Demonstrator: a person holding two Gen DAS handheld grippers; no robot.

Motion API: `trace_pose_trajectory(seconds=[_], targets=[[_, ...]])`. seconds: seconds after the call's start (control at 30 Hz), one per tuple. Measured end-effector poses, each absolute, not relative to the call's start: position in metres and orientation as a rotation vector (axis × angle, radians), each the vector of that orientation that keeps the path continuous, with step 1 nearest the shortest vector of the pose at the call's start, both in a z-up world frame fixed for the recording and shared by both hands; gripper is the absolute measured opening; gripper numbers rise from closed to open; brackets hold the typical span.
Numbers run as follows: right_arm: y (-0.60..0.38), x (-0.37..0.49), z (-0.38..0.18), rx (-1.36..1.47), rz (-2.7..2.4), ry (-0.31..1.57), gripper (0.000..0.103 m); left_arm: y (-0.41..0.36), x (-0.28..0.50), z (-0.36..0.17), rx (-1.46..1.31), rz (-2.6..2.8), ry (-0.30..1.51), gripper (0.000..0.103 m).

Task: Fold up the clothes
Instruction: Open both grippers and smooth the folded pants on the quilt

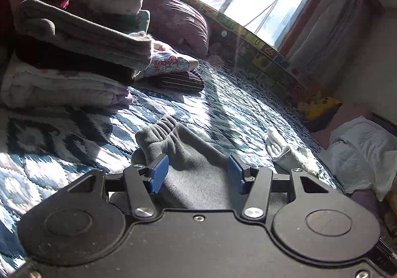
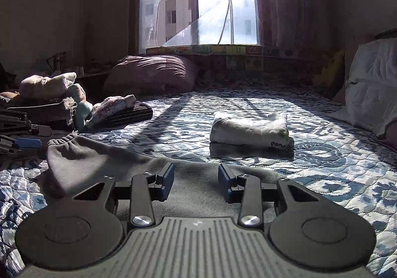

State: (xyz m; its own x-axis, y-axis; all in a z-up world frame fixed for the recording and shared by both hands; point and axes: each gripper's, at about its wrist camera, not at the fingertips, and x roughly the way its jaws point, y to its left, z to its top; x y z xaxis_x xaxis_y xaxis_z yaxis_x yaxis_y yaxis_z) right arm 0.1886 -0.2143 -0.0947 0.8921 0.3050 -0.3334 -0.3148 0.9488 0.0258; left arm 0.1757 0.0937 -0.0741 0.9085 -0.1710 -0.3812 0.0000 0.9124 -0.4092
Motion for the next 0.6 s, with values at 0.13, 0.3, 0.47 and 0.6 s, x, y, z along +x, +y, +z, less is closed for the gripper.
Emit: trace_pose_trajectory(seconds=[0.13,0.3,0.47,0.6], targets=[[-0.209,0.205,-0.116,-0.047,0.279,0.463,0.034,0.011,0.193,-0.097,-0.177,-0.294,0.476,0.036],[-0.246,0.207,-0.12,0.104,0.249,0.492,0.027,-0.042,0.22,-0.135,0.052,-0.343,0.625,0.034],[-0.245,0.217,-0.11,0.063,0.253,0.403,0.039,-0.039,0.217,-0.114,0.004,-0.391,0.558,0.036],[-0.268,0.247,-0.124,0.125,0.134,0.517,0.035,-0.052,0.223,-0.133,0.105,-0.426,0.638,0.038]])
